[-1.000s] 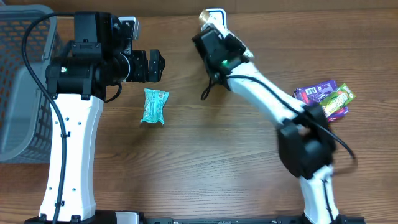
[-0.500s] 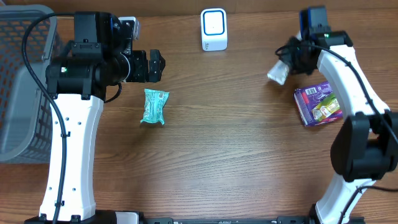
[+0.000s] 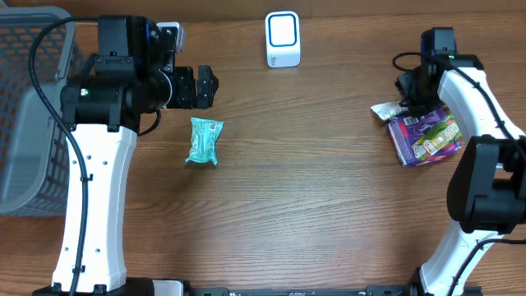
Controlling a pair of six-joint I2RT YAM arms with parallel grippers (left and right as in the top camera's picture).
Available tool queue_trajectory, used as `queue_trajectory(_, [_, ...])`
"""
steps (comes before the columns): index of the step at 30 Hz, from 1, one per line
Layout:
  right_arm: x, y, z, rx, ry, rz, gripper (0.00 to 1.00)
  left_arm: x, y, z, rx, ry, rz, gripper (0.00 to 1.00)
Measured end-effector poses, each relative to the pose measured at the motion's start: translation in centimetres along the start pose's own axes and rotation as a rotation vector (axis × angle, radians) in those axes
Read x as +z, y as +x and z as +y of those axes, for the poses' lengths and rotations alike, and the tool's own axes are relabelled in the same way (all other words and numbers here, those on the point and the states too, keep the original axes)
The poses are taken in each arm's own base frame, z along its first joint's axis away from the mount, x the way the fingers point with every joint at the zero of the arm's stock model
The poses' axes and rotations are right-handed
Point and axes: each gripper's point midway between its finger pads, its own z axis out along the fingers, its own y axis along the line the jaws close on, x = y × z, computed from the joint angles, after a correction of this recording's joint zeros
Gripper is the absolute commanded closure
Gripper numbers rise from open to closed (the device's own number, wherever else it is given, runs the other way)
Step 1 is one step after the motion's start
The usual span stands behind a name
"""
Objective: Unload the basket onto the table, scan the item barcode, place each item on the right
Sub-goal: 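Carry the tube right and drop it onto the purple pack, then grasp the light-green wipes pack with the right gripper, drag it right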
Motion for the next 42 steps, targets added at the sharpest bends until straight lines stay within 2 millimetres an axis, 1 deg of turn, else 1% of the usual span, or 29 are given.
queue_trajectory(2, [0.0,0.6,0.4,-0.095,-0.023,0.036,0.09,0.0,0.0,0.0,0.000,0.000,0.000,0.00])
queue_trajectory(4, [-0.1,2.1,0.9,-0.219,-0.068,0.110,0.09,0.0,0.0,0.0,0.000,0.000,0.000,0.00])
queue_trajectory(5, [-0.4,3.0,1.2,-0.284,-0.091,0.151,0.10,0.0,0.0,0.0,0.000,0.000,0.000,0.00])
queue_trajectory(7, [-0.8,4.0,1.8,-0.352,-0.127,0.185,0.10,0.0,0.0,0.0,0.000,0.000,0.000,0.00])
queue_trajectory(9, [-1.7,5.2,2.8,-0.426,-0.166,0.211,0.08,0.0,0.0,0.0,0.000,0.000,0.000,0.00])
queue_trajectory(10, [-3.2,7.0,4.4,-0.505,-0.230,0.223,0.08,0.0,0.0,0.0,0.000,0.000,0.000,0.00])
queue_trajectory(11, [-4.1,7.9,5.2,-0.542,-0.259,0.226,0.08,0.0,0.0,0.0,0.000,0.000,0.000,0.00])
queue_trajectory(13, [-5.9,10.3,7.1,-0.620,-0.330,0.235,0.08,0.0,0.0,0.0,0.000,0.000,0.000,0.00])
queue_trajectory(15, [-7.0,13.4,8.8,-0.698,-0.387,0.257,0.08,0.0,0.0,0.0,0.000,0.000,0.000,0.00])
queue_trajectory(16, [-7.6,17.4,9.9,-0.774,-0.426,0.303,0.06,0.0,0.0,0.0,0.000,0.000,0.000,0.00])
queue_trajectory(17, [-7.7,19.7,10.9,-0.812,-0.465,0.324,0.06,0.0,0.0,0.0,0.000,0.000,0.000,0.01])
queue_trajectory(18, [-7.6,20.9,11.4,-0.829,-0.485,0.334,0.06,0.0,0.0,0.0,0.000,0.000,0.000,0.00])
queue_trajectory(19, [-7.1,23.8,11.9,-0.860,-0.504,0.380,0.06,0.0,0.0,0.0,0.000,0.000,0.000,0.00])
queue_trajectory(20, [-5.9,27.2,11.6,-0.879,-0.488,0.447,0.07,0.0,0.0,0.0,0.000,0.000,0.000,0.00])
queue_trajectory(22, [-4.1,31.5,11.2,-0.902,-0.470,0.516,0.10,0.0,0.0,0.0,0.000,0.000,0.000,0.00])
queue_trajectory(23, [-3.5,33.0,11.0,-0.912,-0.463,0.536,0.13,0.0,0.0,0.0,0.000,0.000,0.000,0.00])
queue_trajectory(24, [-2.6,35.1,10.7,-0.927,-0.456,0.562,0.15,0.0,0.0,0.0,0.000,0.000,0.000,0.00])
queue_trajectory(25, [-2.2,37.1,10.7,-0.946,-0.463,0.573,0.19,0.0,0.0,0.0,0.000,0.000,0.000,0.00])
queue_trajectory(26, [-2.0,38.7,10.8,-0.964,-0.478,0.577,0.27,0.0,0.0,0.0,0.000,0.000,0.000,0.00])
queue_trajectory(27, [-1.8,40.2,10.8,-0.977,-0.486,0.580,0.32,0.0,0.0,0.0,0.000,0.000,0.000,0.00])
queue_trajectory(28, [-1.7,41.8,10.8,-0.991,-0.497,0.583,0.36,0.0,0.0,0.0,0.000,0.000,0.000,0.00])
queue_trajectory(29, [-1.6,42.9,10.8,-1.005,-0.509,0.583,0.39,0.0,0.0,0.0,0.000,0.000,0.000,0.00])
queue_trajectory(30, [-1.5,44.7,11.0,-1.026,-0.536,0.576,0.41,0.0,0.0,0.0,0.000,0.000,0.000,0.00])
queue_trajectory(32, [-1.2,46.5,11.3,-1.026,-0.553,0.544,0.47,0.0,0.0,0.0,0.000,0.000,0.000,0.00])
queue_trajectory(34, [-1.0,47.1,12.0,-1.015,-0.577,0.508,0.51,0.0,0.0,0.0,0.000,0.000,0.000,0.00])
queue_trajectory(37, [-0.4,47.7,12.9,-1.003,-0.599,0.443,0.61,0.0,0.0,0.0,0.000,0.000,0.000,0.00])
queue_trajectory(38, [-0.2,47.8,12.9,-0.999,-0.594,0.427,0.72,0.0,0.0,0.0,0.000,0.000,0.000,0.00])
queue_trajectory(40, [0.4,48.0,12.7,-0.992,-0.570,0.384,0.81,0.0,0.0,0.0,0.000,0.000,0.000,0.00])
queue_trajectory(42, [0.4,48.3,12.7,-0.993,-0.569,0.358,0.96,0.0,0.0,0.0,0.000,0.000,0.000,0.00])
